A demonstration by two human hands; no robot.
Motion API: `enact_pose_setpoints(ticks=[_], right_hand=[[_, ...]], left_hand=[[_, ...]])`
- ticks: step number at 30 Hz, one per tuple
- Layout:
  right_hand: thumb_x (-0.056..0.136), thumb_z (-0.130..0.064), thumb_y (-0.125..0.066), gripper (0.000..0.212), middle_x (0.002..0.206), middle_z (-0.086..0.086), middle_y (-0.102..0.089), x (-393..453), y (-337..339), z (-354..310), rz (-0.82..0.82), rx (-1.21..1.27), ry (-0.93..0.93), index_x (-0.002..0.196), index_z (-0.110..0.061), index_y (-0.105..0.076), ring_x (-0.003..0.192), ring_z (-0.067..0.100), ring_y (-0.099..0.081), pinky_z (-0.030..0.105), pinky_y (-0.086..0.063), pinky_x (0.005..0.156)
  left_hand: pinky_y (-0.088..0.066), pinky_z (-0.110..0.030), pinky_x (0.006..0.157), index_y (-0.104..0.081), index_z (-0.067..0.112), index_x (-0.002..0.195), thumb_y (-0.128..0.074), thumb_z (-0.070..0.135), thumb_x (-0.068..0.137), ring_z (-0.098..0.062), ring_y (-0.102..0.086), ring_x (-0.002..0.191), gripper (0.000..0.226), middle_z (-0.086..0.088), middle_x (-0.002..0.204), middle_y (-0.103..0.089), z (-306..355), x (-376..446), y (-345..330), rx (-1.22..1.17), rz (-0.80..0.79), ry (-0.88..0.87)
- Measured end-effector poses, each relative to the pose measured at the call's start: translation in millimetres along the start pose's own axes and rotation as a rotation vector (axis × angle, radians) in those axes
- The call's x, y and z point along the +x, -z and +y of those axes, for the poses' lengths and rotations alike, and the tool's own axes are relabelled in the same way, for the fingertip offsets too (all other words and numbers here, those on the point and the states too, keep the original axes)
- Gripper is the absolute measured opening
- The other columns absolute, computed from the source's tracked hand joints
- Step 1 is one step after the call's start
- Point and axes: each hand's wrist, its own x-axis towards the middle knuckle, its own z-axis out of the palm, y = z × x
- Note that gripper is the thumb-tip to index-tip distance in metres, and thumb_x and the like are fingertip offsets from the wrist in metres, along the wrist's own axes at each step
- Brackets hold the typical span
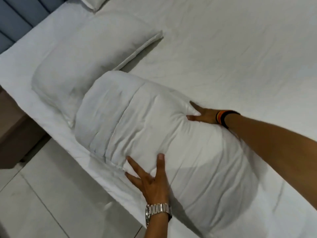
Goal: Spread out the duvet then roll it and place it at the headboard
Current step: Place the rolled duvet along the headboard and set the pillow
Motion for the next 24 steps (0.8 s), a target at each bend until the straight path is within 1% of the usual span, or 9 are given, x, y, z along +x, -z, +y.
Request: enact_pose_setpoints(ticks=[2, 5, 8, 11, 13, 16, 18, 20, 24], right_hand=[[0.034, -0.116, -0.032, 0.141, 0.173, 0.011, -0.017, 8.0, -13.7, 0.9, 0.017, 0.005, -0.01, 0.156, -0.061, 0.013, 0.157, 0.034, -0.024, 0.053, -0.019, 0.127], [0.05, -0.111, -0.04, 0.13, 0.174, 0.0, -0.016, 3.6, -19.0, -1.0, 0.008, 0.168, 0.081, 0.158, -0.057, 0.008, 0.158, 0.024, -0.023, 0.045, -0.017, 0.129], [0.076, -0.088, -0.043, 0.107, 0.173, -0.006, -0.012, -14.6, -28.8, -11.7, 0.05, 0.32, 0.127, 0.163, -0.046, 0.002, 0.159, 0.018, -0.016, 0.04, -0.012, 0.131], [0.081, -0.074, -0.04, 0.098, 0.172, -0.007, -0.013, -34.1, -32.8, -26.7, 0.085, 0.39, 0.14, 0.164, -0.041, 0.0, 0.158, 0.016, -0.016, 0.036, -0.011, 0.13], [0.082, -0.07, -0.037, 0.097, 0.173, -0.008, -0.008, -51.6, -28.0, -39.3, 0.117, 0.444, 0.182, 0.165, -0.036, 0.0, 0.159, 0.013, -0.012, 0.031, -0.007, 0.129], [0.081, -0.076, -0.038, 0.097, 0.164, -0.019, -0.01, -80.5, -24.9, -54.5, 0.155, 0.524, 0.261, 0.162, -0.038, -0.002, 0.157, 0.008, -0.011, 0.02, -0.008, 0.12], [0.075, -0.092, -0.047, 0.092, 0.16, -0.027, -0.013, -100.2, -26.9, -58.9, 0.158, 0.554, 0.288, 0.152, -0.058, -0.012, 0.153, 0.0, -0.016, 0.019, -0.011, 0.119], [0.073, -0.095, -0.056, 0.082, 0.162, -0.032, -0.019, -111.3, -35.8, -57.7, 0.156, 0.534, 0.249, 0.144, -0.077, -0.019, 0.151, -0.003, -0.021, 0.028, -0.014, 0.126], [0.074, -0.091, -0.062, 0.088, 0.17, -0.022, -0.018, -111.4, -67.2, -62.9, 0.222, 0.41, 0.141, 0.145, -0.08, -0.011, 0.154, 0.004, -0.021, 0.033, -0.015, 0.126]], left_hand=[[-0.024, -0.054, 0.123, 0.01, 0.08, 0.14, -0.059, 0.103, 0.046, -0.029, -0.013, 0.158, 0.118, 0.006, 0.171, 0.014, 0.4, 7.5, -4.5, -0.027, 0.001, -0.006], [-0.03, -0.053, 0.119, 0.004, 0.078, 0.144, -0.061, 0.102, 0.044, -0.034, -0.026, 0.153, 0.122, -0.001, 0.171, 0.0, -0.2, 11.8, -6.4, -0.044, 0.041, -0.017], [-0.031, -0.049, 0.118, -0.003, 0.07, 0.15, -0.063, 0.101, 0.041, -0.029, -0.028, 0.151, 0.128, -0.006, 0.169, -0.015, 0.0, 11.2, -1.5, -0.1, 0.057, -0.059], [-0.034, -0.036, 0.114, -0.013, 0.058, 0.156, -0.067, 0.097, 0.043, -0.026, -0.035, 0.148, 0.132, -0.004, 0.163, -0.03, 6.2, 13.2, 7.0, -0.19, 0.071, -0.107], [-0.035, -0.04, 0.118, -0.014, 0.056, 0.157, -0.074, 0.089, 0.05, -0.024, -0.038, 0.147, 0.128, 0.0, 0.162, -0.032, 14.6, 15.9, 11.0, -0.276, 0.04, -0.108], [-0.035, -0.035, 0.114, -0.013, 0.059, 0.156, -0.079, 0.078, 0.059, -0.019, -0.04, 0.145, 0.119, 0.004, 0.16, -0.033, 28.8, 15.7, 15.4, -0.33, -0.018, -0.116], [-0.036, -0.033, 0.112, -0.013, 0.06, 0.156, -0.079, 0.078, 0.059, -0.018, -0.042, 0.142, 0.119, 0.007, 0.153, -0.036, 32.3, 20.1, 23.0, -0.321, -0.048, -0.131], [-0.035, -0.036, 0.113, -0.011, 0.06, 0.156, -0.077, 0.079, 0.058, -0.023, -0.038, 0.146, 0.12, 0.005, 0.156, -0.032, 22.6, 23.7, 37.1, -0.281, -0.073, -0.077], [-0.015, -0.052, 0.123, 0.013, 0.072, 0.147, -0.067, 0.093, 0.042, -0.023, -0.002, 0.159, 0.133, -0.004, 0.173, 0.008, -17.3, 29.0, 64.8, -0.172, -0.202, 0.188]])
